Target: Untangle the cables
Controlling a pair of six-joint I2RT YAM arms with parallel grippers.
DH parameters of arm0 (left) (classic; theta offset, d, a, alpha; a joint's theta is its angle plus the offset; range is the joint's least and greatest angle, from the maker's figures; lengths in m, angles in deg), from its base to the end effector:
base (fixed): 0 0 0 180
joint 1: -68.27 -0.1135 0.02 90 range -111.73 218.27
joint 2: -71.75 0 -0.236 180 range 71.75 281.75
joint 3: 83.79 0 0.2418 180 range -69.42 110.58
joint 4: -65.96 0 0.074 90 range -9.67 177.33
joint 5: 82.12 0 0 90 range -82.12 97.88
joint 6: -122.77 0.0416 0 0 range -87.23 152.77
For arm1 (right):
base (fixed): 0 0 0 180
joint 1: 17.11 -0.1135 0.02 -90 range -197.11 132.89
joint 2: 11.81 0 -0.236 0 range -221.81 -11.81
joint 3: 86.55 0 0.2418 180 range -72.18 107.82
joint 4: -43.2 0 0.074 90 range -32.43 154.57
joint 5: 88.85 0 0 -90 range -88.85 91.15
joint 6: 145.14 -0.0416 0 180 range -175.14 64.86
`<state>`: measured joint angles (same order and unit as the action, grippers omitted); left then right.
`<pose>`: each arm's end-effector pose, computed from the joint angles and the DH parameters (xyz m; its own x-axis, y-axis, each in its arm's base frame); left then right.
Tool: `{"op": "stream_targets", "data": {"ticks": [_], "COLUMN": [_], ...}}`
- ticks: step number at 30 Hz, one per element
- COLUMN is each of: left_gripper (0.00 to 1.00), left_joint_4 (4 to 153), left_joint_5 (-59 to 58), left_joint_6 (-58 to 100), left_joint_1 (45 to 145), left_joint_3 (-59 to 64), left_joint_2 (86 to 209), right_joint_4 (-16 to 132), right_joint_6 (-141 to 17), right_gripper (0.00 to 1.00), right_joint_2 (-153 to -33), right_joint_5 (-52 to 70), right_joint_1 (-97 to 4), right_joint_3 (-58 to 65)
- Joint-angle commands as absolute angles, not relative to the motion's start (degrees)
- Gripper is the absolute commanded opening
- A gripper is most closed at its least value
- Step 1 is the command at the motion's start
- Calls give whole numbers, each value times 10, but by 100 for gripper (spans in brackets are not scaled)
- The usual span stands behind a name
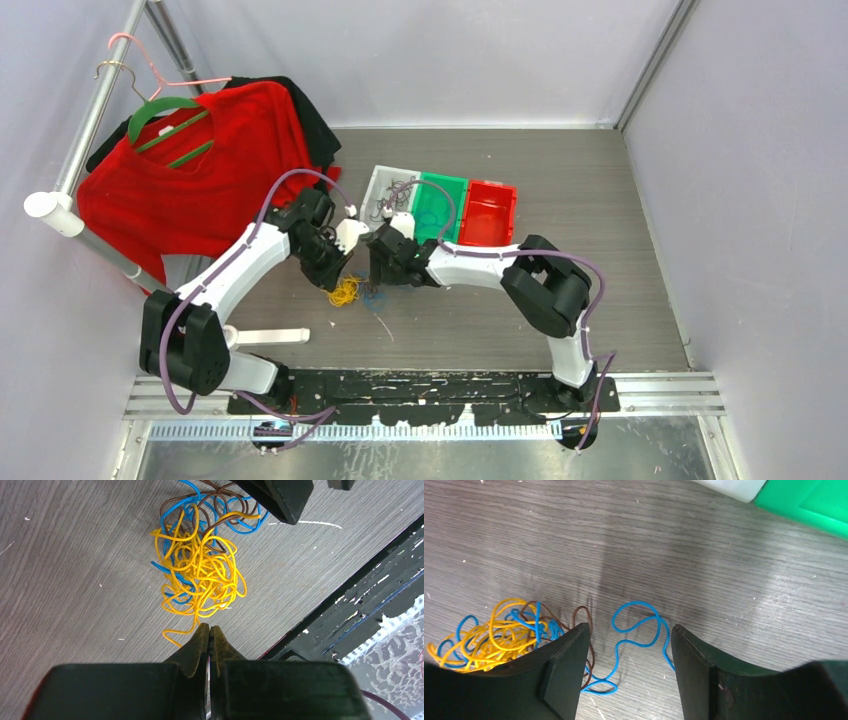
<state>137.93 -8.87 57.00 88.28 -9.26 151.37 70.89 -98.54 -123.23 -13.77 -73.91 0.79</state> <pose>0.2250 -0.0947 0.2132 -0.6757 0.6643 -0.3195 0.7299 0.6635 -0.1642 0.2267 0.3268 0.1448 -0.8081 -0.0224 -0.5886 -0.2286 0.9329 0.2782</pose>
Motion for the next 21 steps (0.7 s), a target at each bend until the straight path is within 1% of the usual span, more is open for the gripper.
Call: {"op": "stream_targets", "data": {"ticks": [1,4,10,21], "left_gripper": [0,0,0,0], "left_joint_4": [1374,1375,1373,1366], "left_joint_5": [-109,-115,-121,-126], "left_joint_6": [565,561,553,544], "left_joint_1": [883,882,882,882], "left_joint_3": [-92,-91,-90,-90], "left_joint_2": [1494,1495,1499,1496], "right_joint_4": [714,724,735,800], "right_joint_6": [-1024,-1039,-1061,-1122], "right_gripper": [65,63,59,56], "right_joint_2": [-1241,-1248,-1267,-1288], "right_joint_5": [-157,-186,-188,-180], "right_joint_1": [-746,-748,-753,-755], "right_joint_3": [38,41,56,101]}}
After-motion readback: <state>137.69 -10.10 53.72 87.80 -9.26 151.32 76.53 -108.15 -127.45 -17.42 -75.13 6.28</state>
